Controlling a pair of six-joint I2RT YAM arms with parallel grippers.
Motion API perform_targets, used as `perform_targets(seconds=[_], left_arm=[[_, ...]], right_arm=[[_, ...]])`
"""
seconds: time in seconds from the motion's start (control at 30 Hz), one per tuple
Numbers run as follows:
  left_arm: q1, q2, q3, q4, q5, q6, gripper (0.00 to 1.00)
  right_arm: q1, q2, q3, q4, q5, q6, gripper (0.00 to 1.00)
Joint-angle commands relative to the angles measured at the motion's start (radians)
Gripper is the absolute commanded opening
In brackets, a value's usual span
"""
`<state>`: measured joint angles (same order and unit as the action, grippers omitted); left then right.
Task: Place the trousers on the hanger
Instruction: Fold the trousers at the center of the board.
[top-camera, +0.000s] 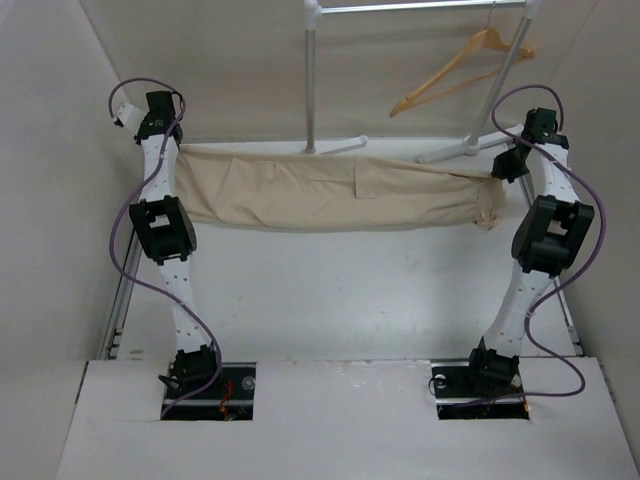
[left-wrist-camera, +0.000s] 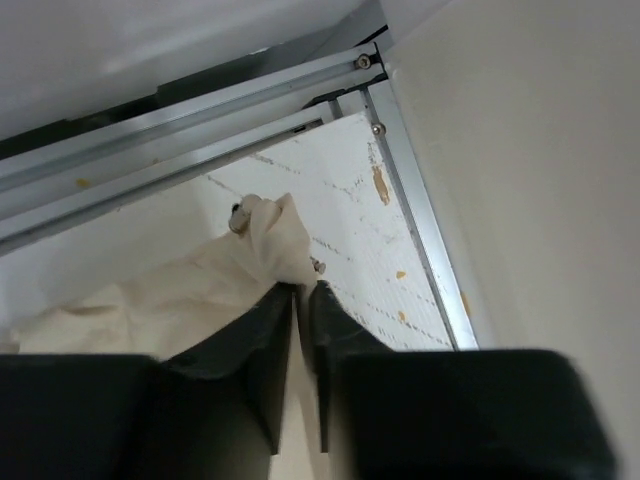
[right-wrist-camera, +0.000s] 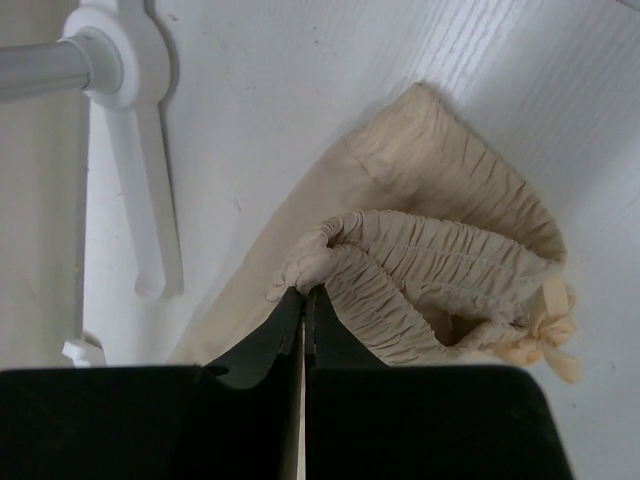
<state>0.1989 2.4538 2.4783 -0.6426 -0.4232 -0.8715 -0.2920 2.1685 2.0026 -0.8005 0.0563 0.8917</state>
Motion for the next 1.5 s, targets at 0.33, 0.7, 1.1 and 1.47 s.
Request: perform_targets(seconds=[0.33,0.7,1.1,1.47], left_arm=[[0.093,-0.229,-0.293,0.168,0.012,0.066,0.80],[0.096,-0.671,-1.307,0.625,0.354,-0.156,0.84],[0.138,-0.440,-1.248,0.811,0.452,-0.279,0.83],[0.136,-0.316,-1.119,0.771,0.426,-0.277,0.56]], right_arm=[[0.024,-0.027,0.046,0.015,0.111,-0.068,0.62],[0.078,-0.466,-0.648,0.363,0.033,-0.056,0.04],[-0.049,-0.605,-1.028,0.626,-0.171,-0.037,0.68],[-0.094,-0.349,-0.904,0.704,-0.256,0.062,0.66]])
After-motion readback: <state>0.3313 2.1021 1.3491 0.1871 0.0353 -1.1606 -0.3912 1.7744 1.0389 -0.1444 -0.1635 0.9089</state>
